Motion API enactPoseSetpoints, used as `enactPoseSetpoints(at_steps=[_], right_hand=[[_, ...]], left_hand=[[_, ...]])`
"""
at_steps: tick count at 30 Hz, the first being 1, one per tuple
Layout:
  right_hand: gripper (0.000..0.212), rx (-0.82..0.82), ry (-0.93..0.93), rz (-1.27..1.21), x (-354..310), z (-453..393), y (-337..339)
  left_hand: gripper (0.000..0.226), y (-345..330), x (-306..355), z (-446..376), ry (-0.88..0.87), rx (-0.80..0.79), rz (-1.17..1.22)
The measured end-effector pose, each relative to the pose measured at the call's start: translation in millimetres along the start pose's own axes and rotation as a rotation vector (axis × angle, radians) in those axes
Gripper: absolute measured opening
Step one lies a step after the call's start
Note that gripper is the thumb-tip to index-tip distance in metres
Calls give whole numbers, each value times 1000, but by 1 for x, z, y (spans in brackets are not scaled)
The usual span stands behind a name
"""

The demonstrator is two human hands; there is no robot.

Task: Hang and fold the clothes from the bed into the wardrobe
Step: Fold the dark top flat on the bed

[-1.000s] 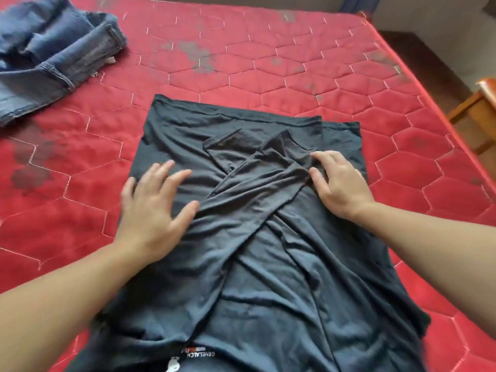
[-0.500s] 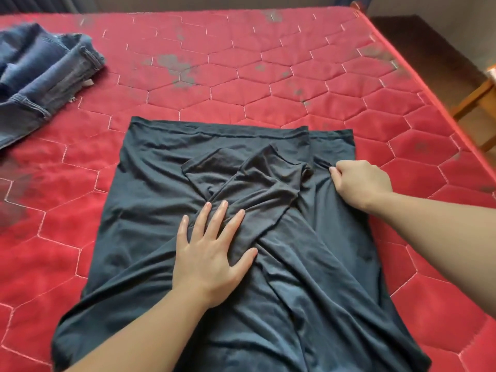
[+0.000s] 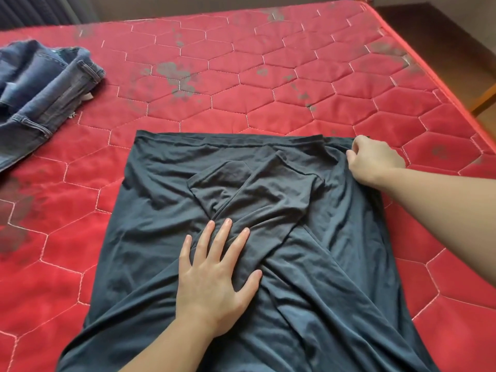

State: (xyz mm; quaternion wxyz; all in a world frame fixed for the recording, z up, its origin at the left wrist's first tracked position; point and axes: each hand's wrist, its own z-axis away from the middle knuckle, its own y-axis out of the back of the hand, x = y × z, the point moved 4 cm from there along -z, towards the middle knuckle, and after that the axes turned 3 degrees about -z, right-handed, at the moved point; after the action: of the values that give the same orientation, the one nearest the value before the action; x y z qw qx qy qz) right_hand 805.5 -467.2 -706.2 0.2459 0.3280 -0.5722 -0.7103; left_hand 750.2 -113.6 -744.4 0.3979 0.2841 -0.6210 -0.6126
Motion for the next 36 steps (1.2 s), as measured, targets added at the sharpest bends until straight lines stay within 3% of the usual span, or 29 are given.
enactPoseSetpoints(at_steps=[6, 9, 12, 14, 18, 21, 23, 25, 29, 33, 36], right_hand=[[15, 58, -135, -165, 10, -17, 10], [33, 176, 96, -148, -26, -12, 12], [60, 21, 378, -43, -78, -7, -3], [69, -87, 408, 74, -97, -6, -16], [49, -72, 328, 74, -105, -9, -17], [60, -195, 253, -174, -114, -6, -13], [66, -321, 289, -109, -123, 2, -12], [54, -358, 416, 34, -130, 12, -14], [29, -200, 686, -81, -144, 35, 0], [29, 153, 964, 99, -144, 79, 12], [36, 276, 1103, 131, -124, 126, 9]], left_hand=[[69, 0, -1, 0, -4, -19, -9], [69, 0, 0, -1, -4, -26, -20], [69, 0, 0, -1, -6, -21, -24], [69, 1, 0, -1, -8, -10, -15], [70, 0, -1, -1, -8, 3, -4], [69, 0, 0, -1, -8, 15, -3], [68, 0, -1, -1, -9, 22, -7], [68, -1, -1, -1, -6, 22, -12], [68, -2, -1, -1, -1, 19, 0], [68, -1, -1, 0, 14, -15, 18], [73, 5, -2, -1, 33, 3, 45]])
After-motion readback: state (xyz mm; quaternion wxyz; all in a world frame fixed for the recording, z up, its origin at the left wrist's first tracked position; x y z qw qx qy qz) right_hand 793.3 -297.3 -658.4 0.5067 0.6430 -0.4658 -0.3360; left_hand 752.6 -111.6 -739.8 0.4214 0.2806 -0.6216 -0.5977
